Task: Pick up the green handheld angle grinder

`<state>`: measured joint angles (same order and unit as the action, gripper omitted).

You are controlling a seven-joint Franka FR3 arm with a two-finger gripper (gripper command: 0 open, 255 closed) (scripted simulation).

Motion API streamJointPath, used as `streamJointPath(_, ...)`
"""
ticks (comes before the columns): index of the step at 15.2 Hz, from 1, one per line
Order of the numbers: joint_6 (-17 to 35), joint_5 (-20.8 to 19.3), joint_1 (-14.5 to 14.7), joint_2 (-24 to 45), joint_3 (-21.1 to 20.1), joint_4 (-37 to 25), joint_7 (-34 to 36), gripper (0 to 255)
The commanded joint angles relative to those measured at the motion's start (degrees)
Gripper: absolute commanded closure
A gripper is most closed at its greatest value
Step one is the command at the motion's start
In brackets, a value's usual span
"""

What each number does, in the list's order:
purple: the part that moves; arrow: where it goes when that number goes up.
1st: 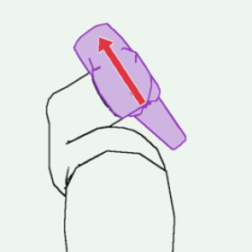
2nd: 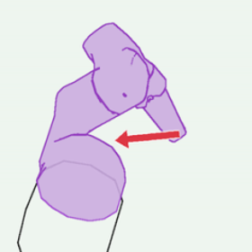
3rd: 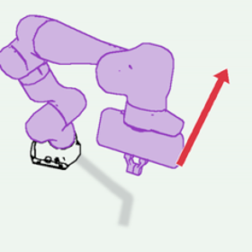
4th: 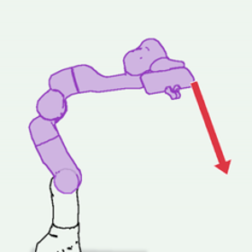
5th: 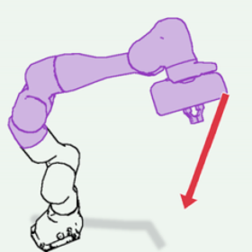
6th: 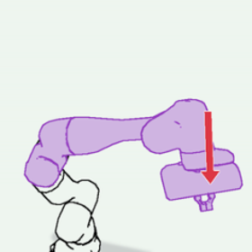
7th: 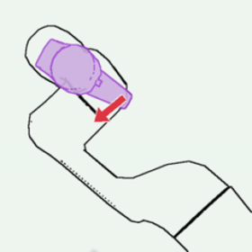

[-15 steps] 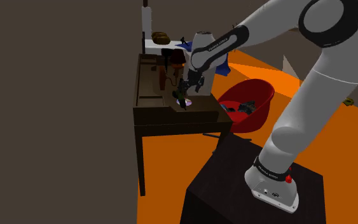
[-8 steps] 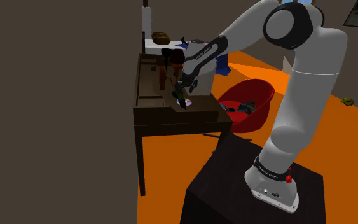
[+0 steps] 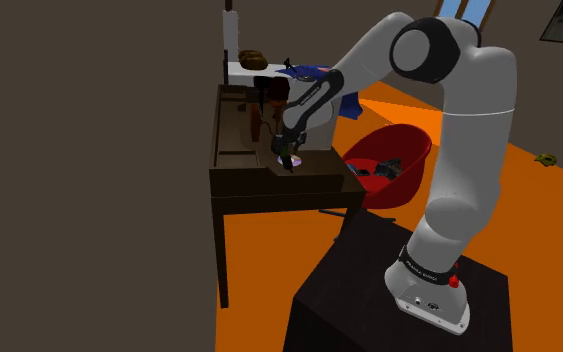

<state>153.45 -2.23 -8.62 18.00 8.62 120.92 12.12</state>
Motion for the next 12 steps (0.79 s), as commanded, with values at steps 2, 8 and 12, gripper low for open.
streamJointPath(2,1.7,0.2,-0.1,1.5,-0.1,0.1,-0.1,0)
streamJointPath(8,1.8,0.2,-0.1,1.5,-0.1,0.2,0.0,255)
streamJointPath(12,1.8,0.2,-0.1,1.6,-0.1,0.2,0.0,255)
